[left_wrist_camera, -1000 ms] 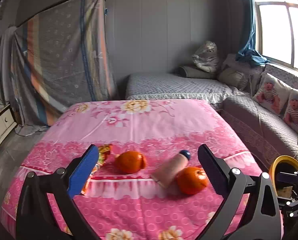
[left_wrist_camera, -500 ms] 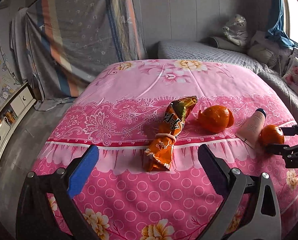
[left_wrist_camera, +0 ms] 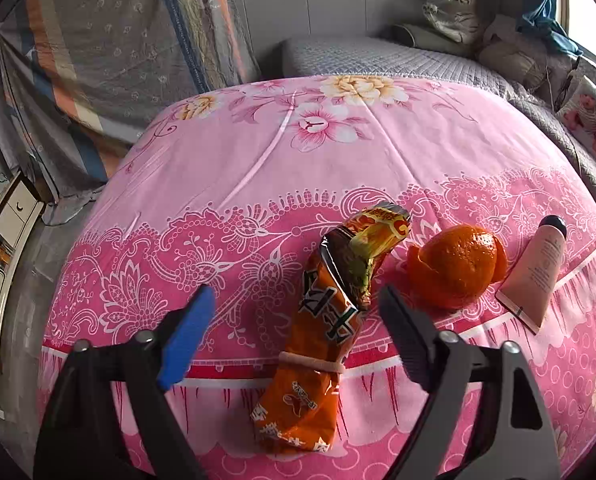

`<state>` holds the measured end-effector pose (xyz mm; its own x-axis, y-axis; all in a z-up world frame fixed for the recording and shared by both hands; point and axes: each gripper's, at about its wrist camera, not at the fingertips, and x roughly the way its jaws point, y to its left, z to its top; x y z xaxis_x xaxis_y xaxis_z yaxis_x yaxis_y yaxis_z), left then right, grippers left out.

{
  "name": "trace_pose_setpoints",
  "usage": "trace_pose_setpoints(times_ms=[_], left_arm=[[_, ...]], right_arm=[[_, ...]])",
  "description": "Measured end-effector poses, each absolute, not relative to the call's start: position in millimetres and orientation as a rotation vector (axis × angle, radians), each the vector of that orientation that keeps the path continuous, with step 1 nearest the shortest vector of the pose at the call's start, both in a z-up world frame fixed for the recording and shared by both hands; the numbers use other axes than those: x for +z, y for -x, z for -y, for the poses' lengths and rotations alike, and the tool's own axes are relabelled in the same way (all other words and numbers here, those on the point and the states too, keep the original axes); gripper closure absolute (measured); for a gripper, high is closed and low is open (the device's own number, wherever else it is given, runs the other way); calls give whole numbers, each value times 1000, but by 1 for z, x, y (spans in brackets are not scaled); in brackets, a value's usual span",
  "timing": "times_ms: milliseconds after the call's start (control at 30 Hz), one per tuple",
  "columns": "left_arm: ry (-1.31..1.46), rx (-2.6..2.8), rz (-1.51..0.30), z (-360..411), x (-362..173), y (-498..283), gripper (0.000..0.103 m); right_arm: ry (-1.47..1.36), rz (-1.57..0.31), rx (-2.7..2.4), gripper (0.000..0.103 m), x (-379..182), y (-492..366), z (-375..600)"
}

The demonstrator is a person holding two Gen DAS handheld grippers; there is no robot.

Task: Collect trash
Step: 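Grasp the orange snack wrapper with the left gripper while the right gripper grasps an orange, then carry the wrapper and orange over the bin and release both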

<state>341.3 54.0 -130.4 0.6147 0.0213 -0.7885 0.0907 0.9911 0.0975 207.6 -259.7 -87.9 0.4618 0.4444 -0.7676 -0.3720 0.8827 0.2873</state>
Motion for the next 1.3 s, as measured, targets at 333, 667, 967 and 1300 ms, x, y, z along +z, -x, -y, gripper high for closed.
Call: trace_pose_setpoints(times_ms=[333,667,967,1300], left_arm=[[-71,-75,-863,-62,-109,-323,70],[-20,-39,-474,-39,25,-173,70],[-43,-99,-323,9,72,-101,70],[-84,-218,-227,63,86,-64,70]], right_arm=[[-124,-860,533,63,-41,-162,266],[-142,-721,569,63,8,-120,260],[-144,-558,576,62,57,-69,266],[-221,-436,441,62,73,-35,326]])
